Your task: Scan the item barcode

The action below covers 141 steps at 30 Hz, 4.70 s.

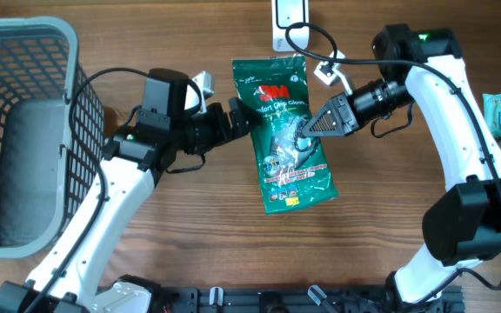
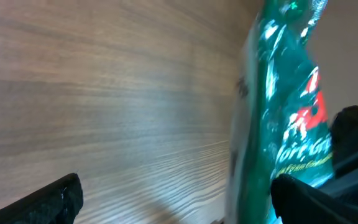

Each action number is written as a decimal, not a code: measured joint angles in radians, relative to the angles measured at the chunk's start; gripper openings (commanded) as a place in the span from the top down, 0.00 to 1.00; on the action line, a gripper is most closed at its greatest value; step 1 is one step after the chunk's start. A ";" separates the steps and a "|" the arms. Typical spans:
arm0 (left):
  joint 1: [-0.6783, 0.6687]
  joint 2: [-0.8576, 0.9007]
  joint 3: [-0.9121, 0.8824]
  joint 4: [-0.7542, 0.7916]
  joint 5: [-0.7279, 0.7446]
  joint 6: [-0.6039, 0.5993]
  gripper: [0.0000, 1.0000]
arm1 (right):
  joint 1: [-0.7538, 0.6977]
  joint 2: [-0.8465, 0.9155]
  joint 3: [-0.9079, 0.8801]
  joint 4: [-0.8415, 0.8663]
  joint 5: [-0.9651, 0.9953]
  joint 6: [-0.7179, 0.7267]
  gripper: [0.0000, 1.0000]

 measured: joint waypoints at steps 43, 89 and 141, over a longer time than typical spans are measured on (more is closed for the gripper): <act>0.191 0.002 -0.001 0.079 -0.056 -0.781 0.96 | 0.014 -0.064 -0.008 0.179 0.335 0.453 0.00; 0.185 0.002 -0.002 -0.144 -0.262 -0.973 0.96 | 0.401 -0.267 -0.011 0.618 0.699 0.145 0.01; 0.185 -0.005 -0.001 -0.255 -0.315 -0.655 0.00 | 0.379 -0.013 -0.012 0.588 0.729 0.553 0.96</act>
